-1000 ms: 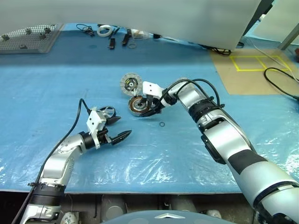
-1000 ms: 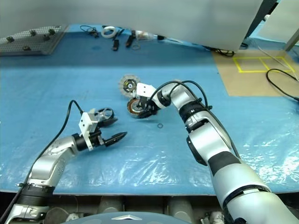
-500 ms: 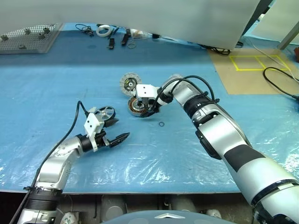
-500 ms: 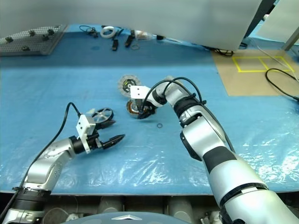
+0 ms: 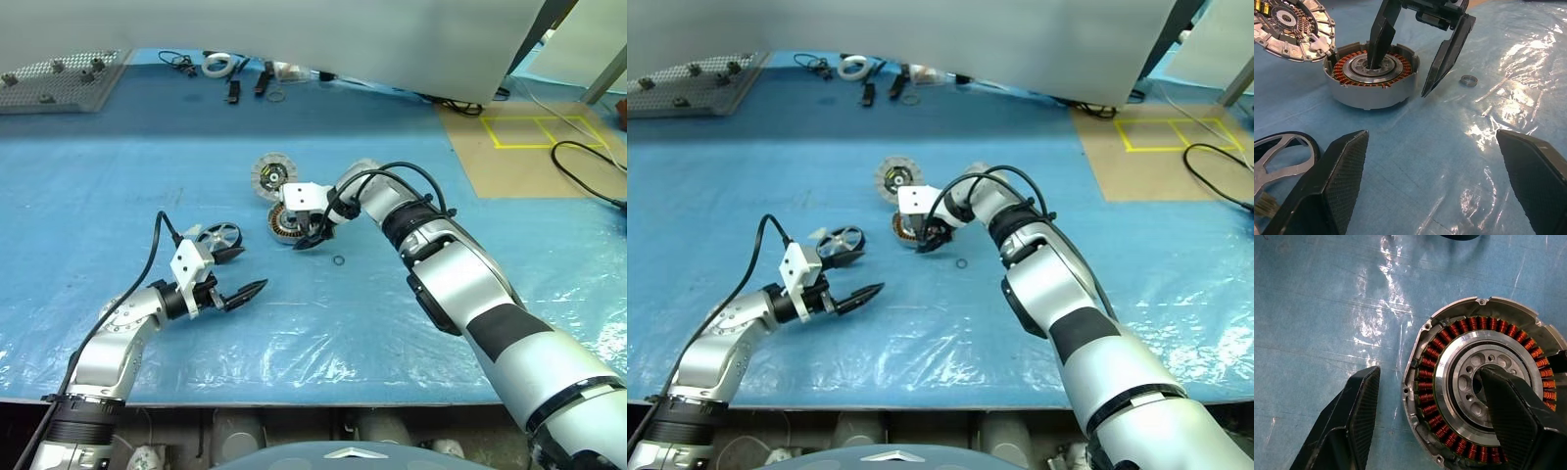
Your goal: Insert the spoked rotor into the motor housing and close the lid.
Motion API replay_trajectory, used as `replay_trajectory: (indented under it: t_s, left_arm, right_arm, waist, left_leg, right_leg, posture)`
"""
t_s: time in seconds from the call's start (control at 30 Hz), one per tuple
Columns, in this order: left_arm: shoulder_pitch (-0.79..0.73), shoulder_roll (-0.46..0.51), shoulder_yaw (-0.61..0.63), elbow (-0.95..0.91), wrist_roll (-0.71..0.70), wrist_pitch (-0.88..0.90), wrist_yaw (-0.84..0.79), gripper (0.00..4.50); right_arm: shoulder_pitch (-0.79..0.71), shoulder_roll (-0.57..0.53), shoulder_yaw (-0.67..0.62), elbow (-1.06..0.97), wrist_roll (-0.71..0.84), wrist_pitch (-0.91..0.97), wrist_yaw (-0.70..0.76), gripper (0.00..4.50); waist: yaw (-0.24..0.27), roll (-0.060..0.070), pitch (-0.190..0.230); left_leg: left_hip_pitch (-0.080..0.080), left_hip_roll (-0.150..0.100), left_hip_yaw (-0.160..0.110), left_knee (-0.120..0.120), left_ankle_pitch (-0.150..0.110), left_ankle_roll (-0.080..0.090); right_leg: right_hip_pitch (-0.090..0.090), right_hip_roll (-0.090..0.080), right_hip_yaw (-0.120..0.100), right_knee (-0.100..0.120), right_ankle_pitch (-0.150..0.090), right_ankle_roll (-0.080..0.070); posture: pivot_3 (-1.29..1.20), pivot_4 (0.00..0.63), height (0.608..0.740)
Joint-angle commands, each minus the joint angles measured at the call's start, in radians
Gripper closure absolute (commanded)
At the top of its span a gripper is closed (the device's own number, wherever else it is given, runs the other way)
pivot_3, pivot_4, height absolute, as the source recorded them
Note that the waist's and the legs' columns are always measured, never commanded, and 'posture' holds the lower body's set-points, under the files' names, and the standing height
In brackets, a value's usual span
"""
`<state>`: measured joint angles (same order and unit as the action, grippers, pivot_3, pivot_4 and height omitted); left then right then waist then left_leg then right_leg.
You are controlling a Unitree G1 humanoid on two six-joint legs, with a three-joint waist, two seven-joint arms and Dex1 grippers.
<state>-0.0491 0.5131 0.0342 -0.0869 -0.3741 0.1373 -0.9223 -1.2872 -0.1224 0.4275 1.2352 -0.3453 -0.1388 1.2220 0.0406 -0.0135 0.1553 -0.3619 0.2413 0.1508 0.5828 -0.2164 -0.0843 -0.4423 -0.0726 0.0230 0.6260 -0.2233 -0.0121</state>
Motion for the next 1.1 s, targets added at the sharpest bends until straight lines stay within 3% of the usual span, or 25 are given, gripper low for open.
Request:
replay_trajectory:
  t_s: [0.03, 0.23, 0.43, 0.7, 0.9, 1.1]
  left_arm:
    - [-0.002, 0.0, 0.009, -0.019, -0.008, -0.012, 0.003, 0.11]
    - [-0.001, -0.022, -0.01, -0.025, 0.0, -0.011, 0.02, 0.11]
    - [0.011, -0.031, -0.014, -0.034, 0.002, -0.012, 0.031, 0.07]
    - [0.01, -0.03, -0.012, -0.035, -0.004, -0.009, 0.034, 0.07]
    - [0.002, -0.027, -0.014, -0.031, -0.007, -0.006, 0.027, 0.07]
    - [-0.009, -0.03, -0.024, -0.019, -0.006, -0.004, 0.018, 0.07]
  right_arm:
    - [-0.037, 0.014, 0.017, 0.016, -0.031, 0.009, -0.007, 1.08]
    - [-0.047, 0.026, 0.05, 0.037, -0.084, 0.001, -0.01, 1.08]
    - [-0.055, 0.025, 0.068, 0.04, -0.11, -0.021, 0.014, 2.48]
    - [-0.076, 0.034, 0.057, 0.036, -0.104, -0.002, 0.034, 2.48]
    - [-0.054, 0.025, 0.048, -0.041, -0.071, 0.007, 0.182, 2.48]
    - [0.038, -0.001, 0.057, -0.291, -0.024, 0.173, 0.343, 2.48]
  waist:
    - [-0.001, 0.0, 0.0]
    - [0.0, 0.0, 0.0]
    - [-0.001, 0.0, 0.0]
    - [-0.001, 0.0, 0.0]
    - [-0.001, 0.0, 0.0]
    - [-0.001, 0.0, 0.0]
  left_leg:
    - [0.0, 0.0, 0.0, 0.0, 0.0, 0.0]
    - [0.001, 0.0, 0.0, 0.001, 0.0, 0.0]
    - [0.001, 0.0, 0.0, 0.001, 0.0, 0.0]
    - [0.002, 0.0, 0.0, 0.001, 0.0, 0.0]
    - [0.001, 0.001, 0.0, 0.001, 0.0, 0.0]
    - [0.001, 0.001, 0.0, 0.001, 0.0, 0.001]
  right_leg:
    - [0.0, 0.0, 0.0, 0.0, 0.0, 0.0]
    - [0.0, 0.0, 0.0, 0.001, 0.0, 0.0]
    - [0.001, 0.0, 0.0, 0.001, 0.0, 0.0]
    - [0.001, 0.0, 0.0, 0.002, 0.0, -0.001]
    - [0.0, 0.0, 0.0, 0.002, -0.001, -0.002]
    - [0.0, 0.0, 0.0, 0.002, -0.001, -0.002]
  posture:
    - [0.0, 0.15, 0.74]
    - [0.0, 0.15, 0.74]
    - [0.0, 0.15, 0.74]
    - [0.0, 0.15, 0.74]
    - [0.0, 0.15, 0.74]
    - [0.0, 0.15, 0.74]
